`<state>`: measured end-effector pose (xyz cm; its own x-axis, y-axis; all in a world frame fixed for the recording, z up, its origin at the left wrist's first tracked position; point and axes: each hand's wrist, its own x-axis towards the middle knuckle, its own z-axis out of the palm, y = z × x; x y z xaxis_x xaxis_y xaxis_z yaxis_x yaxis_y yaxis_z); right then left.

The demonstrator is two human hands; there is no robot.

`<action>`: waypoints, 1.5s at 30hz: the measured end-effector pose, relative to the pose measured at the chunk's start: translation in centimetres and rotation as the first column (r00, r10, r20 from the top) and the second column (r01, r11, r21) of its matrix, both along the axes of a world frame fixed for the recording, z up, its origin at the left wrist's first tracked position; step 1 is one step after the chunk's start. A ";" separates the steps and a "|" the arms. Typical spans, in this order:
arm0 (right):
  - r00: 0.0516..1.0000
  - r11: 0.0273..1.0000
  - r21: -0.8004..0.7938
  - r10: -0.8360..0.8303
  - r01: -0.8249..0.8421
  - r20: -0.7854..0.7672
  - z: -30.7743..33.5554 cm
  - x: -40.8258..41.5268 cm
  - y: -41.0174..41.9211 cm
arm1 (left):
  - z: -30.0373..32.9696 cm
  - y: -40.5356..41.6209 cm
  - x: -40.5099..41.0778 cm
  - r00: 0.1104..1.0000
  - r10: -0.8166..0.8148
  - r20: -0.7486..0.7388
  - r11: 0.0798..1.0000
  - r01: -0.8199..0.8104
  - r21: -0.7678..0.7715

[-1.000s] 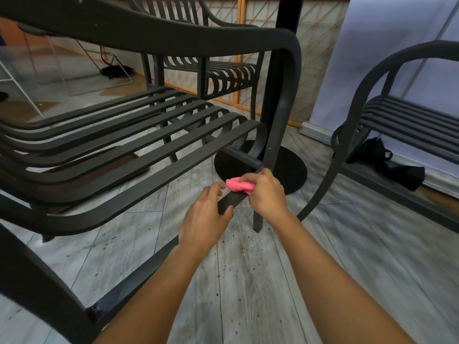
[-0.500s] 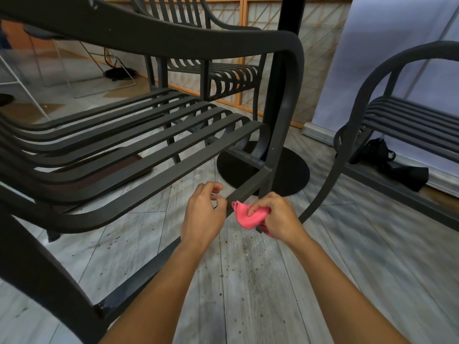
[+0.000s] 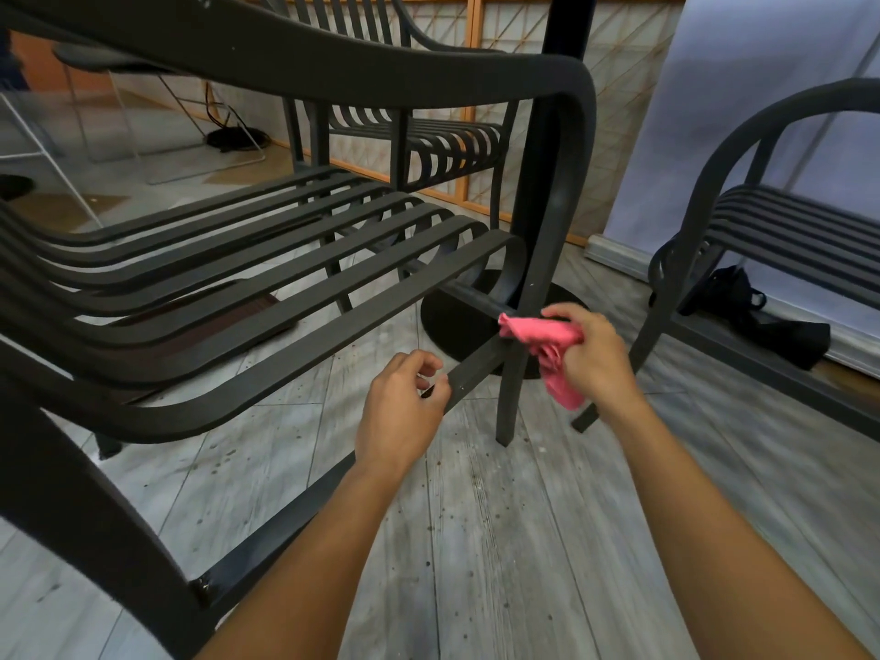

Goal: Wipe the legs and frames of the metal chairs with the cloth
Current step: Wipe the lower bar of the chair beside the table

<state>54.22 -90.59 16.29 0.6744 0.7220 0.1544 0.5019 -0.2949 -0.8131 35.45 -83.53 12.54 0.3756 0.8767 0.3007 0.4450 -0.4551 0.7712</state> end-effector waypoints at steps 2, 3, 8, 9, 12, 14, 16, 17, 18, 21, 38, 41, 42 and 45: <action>0.999 1.000 -0.025 0.014 -0.015 -0.037 0.5 0.0 1.5 | -0.1 0.0 0.0 1.000 0.006 -0.002 1.000 -0.006 0.006; 0.996 0.999 -0.032 0.028 -0.031 -0.084 0.6 -0.1 2.1 | -0.1 0.0 0.0 1.000 0.007 0.000 1.000 -0.007 0.009; 0.991 0.986 -0.101 0.128 -0.130 -0.026 0.6 -0.6 4.0 | 0.0 0.0 -0.2 1.000 0.013 0.007 1.000 -0.013 0.011; 0.989 0.981 -0.146 0.134 -0.125 0.056 0.4 -0.7 4.3 | 0.1 -0.1 -0.2 1.000 0.020 0.005 1.000 -0.020 0.011; 0.950 0.946 -0.302 0.198 -0.120 0.242 -0.5 -0.9 5.1 | 0.2 -0.1 -0.1 0.999 0.036 0.003 0.999 -0.036 0.012; 0.916 0.915 -0.389 0.243 -0.107 0.319 -0.9 -1.2 5.3 | 0.1 0.0 -0.1 0.999 0.038 0.006 0.999 -0.038 0.016; 0.882 0.894 -0.441 0.268 -0.078 0.389 -1.1 -1.5 5.5 | 0.1 0.0 -0.1 0.999 0.038 0.006 0.999 -0.038 0.022; 0.866 0.891 -0.448 0.279 -0.073 0.415 -1.1 -1.7 5.5 | 0.0 0.0 -0.1 0.999 0.038 0.005 0.999 -0.038 0.025; 0.855 0.891 -0.448 0.291 -0.079 0.429 -1.2 -2.0 5.4 | 0.0 0.0 -0.1 0.999 0.037 0.005 0.999 -0.037 0.027; 0.851 0.899 -0.418 0.319 -0.132 0.417 -1.7 -2.8 4.9 | -0.1 0.1 -0.1 0.999 0.037 0.018 0.999 -0.037 0.032; 0.941 0.936 0.116 0.338 -0.333 -0.026 -5.5 -6.7 0.8 | -0.6 0.5 -0.3 0.997 0.027 0.073 0.999 -0.029 0.024; 0.933 0.930 0.139 0.353 -0.341 -0.070 -5.9 -6.9 0.2 | -0.6 0.5 -0.3 0.996 0.030 0.081 0.999 -0.032 0.027; 0.937 0.934 0.128 0.343 -0.334 -0.061 -6.1 -6.8 0.1 | -0.6 0.5 -0.3 0.996 0.033 0.082 0.999 -0.035 0.029; 0.943 0.942 0.044 0.332 -0.333 0.024 -7.1 -6.3 -0.6 | -0.6 0.5 -0.3 0.996 0.052 0.073 0.998 -0.055 0.036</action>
<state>47.96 -91.17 9.17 0.3946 0.8963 0.2025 0.5779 -0.0707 -0.8131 35.15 -83.02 11.94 0.3045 0.8825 0.3584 0.4133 -0.4614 0.7851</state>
